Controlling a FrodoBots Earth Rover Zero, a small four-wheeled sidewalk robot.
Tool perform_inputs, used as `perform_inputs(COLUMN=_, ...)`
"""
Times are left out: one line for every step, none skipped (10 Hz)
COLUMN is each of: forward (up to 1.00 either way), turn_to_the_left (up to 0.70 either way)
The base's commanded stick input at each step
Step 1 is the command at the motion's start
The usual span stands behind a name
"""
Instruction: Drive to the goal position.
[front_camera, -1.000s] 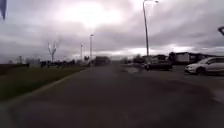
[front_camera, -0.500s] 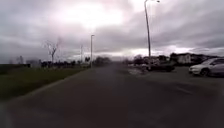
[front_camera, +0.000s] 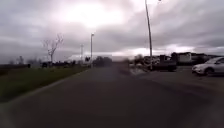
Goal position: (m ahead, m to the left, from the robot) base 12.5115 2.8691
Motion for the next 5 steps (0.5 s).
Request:
perform_inputs(forward=0.85, turn_to_the_left=0.00)
perform_inputs(forward=0.85, turn_to_the_left=0.00)
perform_inputs(forward=0.85, turn_to_the_left=0.00)
perform_inputs(forward=0.85, turn_to_the_left=0.00)
perform_inputs(forward=0.10, turn_to_the_left=0.00)
